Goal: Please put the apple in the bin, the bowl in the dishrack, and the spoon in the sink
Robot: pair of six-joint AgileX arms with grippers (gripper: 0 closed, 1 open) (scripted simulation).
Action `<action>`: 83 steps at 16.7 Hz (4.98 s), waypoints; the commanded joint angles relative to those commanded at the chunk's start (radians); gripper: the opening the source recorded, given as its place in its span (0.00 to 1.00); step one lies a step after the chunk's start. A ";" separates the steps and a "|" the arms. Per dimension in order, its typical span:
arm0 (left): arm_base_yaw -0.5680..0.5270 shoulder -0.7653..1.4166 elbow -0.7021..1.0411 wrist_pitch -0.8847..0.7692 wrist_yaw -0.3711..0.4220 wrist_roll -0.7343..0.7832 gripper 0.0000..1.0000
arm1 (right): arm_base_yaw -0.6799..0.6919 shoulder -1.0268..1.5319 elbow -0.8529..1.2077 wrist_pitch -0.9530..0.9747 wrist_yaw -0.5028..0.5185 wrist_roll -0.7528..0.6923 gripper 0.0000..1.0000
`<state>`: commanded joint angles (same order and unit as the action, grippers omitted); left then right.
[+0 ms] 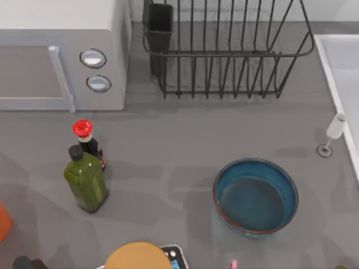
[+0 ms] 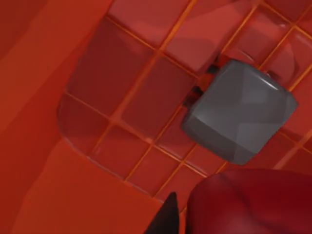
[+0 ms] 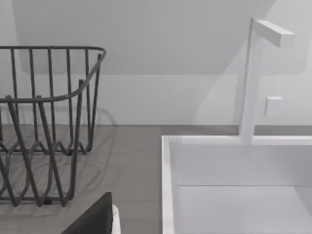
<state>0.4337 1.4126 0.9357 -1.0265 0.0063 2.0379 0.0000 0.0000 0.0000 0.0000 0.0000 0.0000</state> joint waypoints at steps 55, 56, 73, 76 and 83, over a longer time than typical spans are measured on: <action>-0.434 -1.413 -0.936 1.026 -0.006 -2.038 1.00 | 0.000 0.000 0.000 0.000 0.000 0.000 1.00; -0.434 -1.413 -0.936 1.026 -0.006 -2.038 1.00 | 0.000 0.000 0.000 0.000 0.000 0.000 1.00; -0.434 -1.413 -0.936 1.026 -0.006 -2.038 1.00 | 0.284 0.991 0.761 -0.692 -0.006 0.288 1.00; -0.434 -1.413 -0.936 1.026 -0.006 -2.038 1.00 | 0.358 1.257 0.962 -0.879 -0.009 0.367 1.00; -0.434 -1.413 -0.936 1.026 -0.006 -2.038 1.00 | 0.477 1.669 1.299 -1.166 -0.002 0.488 1.00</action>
<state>0.0000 0.0000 0.0000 0.0000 0.0000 0.0000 0.4769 1.6687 1.2992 -1.1657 -0.0021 0.4884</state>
